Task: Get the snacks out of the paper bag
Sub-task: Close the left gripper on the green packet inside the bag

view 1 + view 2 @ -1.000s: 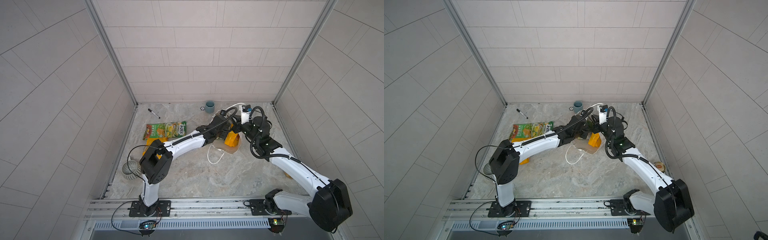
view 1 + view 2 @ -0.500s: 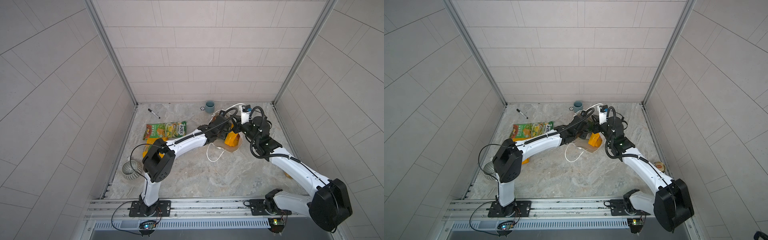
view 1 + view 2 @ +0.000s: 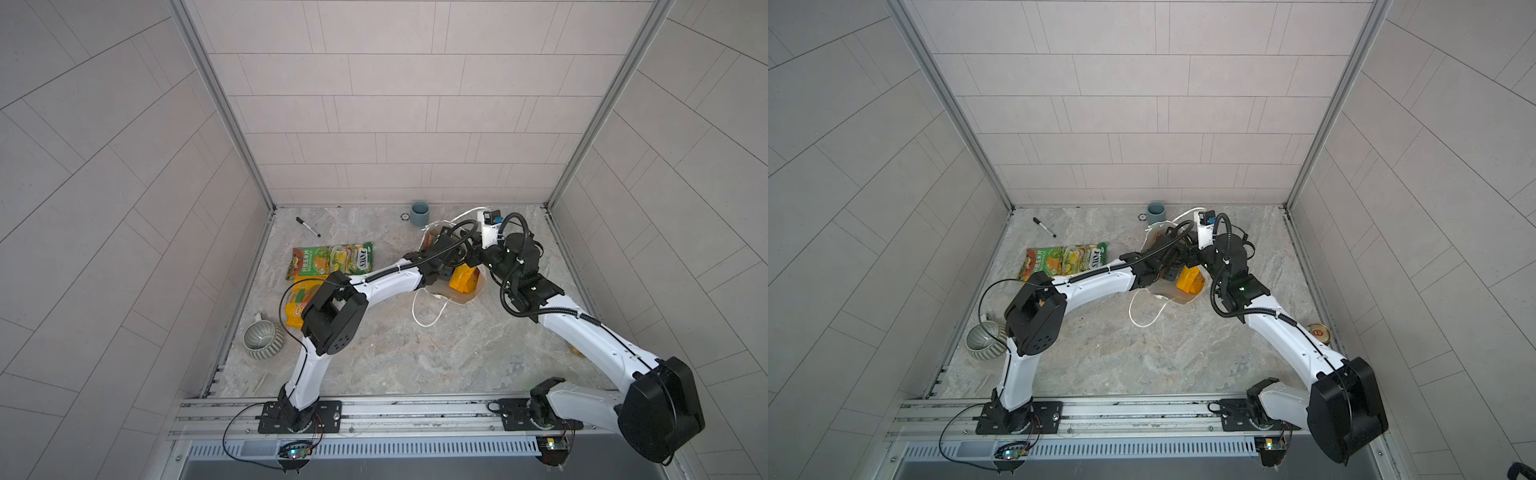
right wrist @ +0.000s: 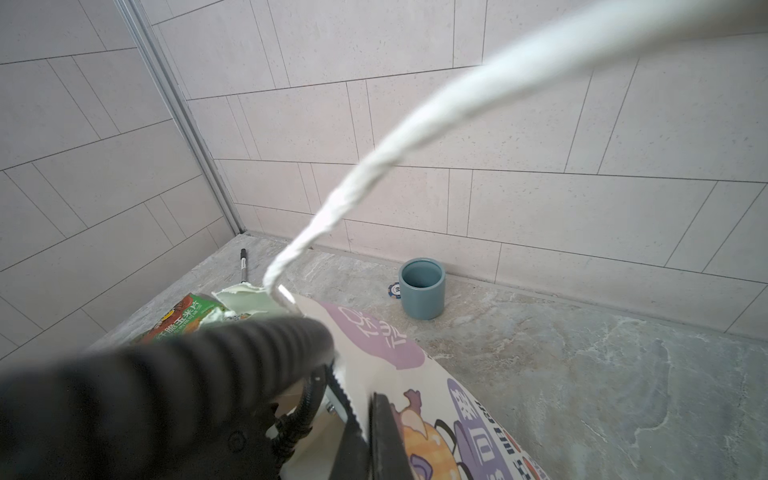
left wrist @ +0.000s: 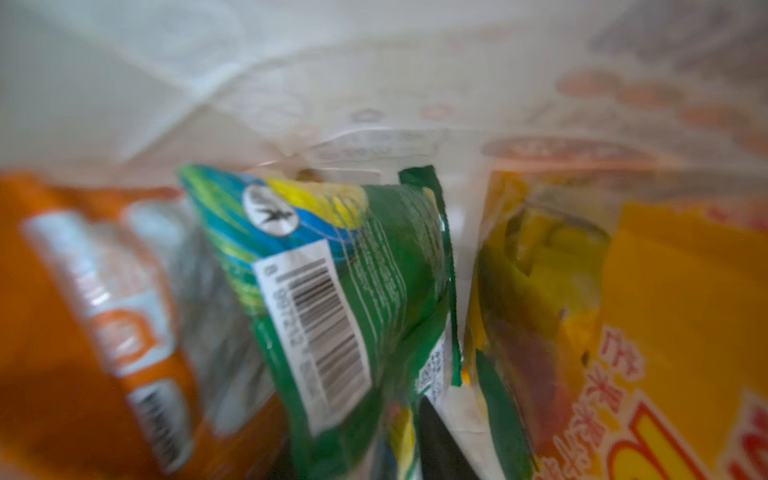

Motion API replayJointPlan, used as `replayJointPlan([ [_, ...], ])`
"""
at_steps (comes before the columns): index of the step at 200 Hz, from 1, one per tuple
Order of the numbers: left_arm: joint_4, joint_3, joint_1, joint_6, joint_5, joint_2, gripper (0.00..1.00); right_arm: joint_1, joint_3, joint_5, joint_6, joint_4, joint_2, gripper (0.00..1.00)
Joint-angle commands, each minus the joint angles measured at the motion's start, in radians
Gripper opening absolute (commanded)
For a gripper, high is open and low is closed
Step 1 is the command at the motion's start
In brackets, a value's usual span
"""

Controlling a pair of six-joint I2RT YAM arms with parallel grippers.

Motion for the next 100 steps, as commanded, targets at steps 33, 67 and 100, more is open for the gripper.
replayJointPlan([
  [33, 0.069, -0.03, 0.005, 0.017, 0.022, -0.028, 0.12, 0.009, -0.009, -0.033, 0.009, 0.033, -0.013, 0.0],
  [67, 0.077, -0.044, 0.004, 0.023, 0.035, -0.078, 0.03, 0.009, -0.009, -0.033, 0.008, 0.032, -0.016, 0.0],
  [100, 0.078, -0.042, 0.002, 0.033, 0.057, -0.123, 0.0, 0.009, -0.007, -0.033, 0.009, 0.031, -0.013, 0.0],
])
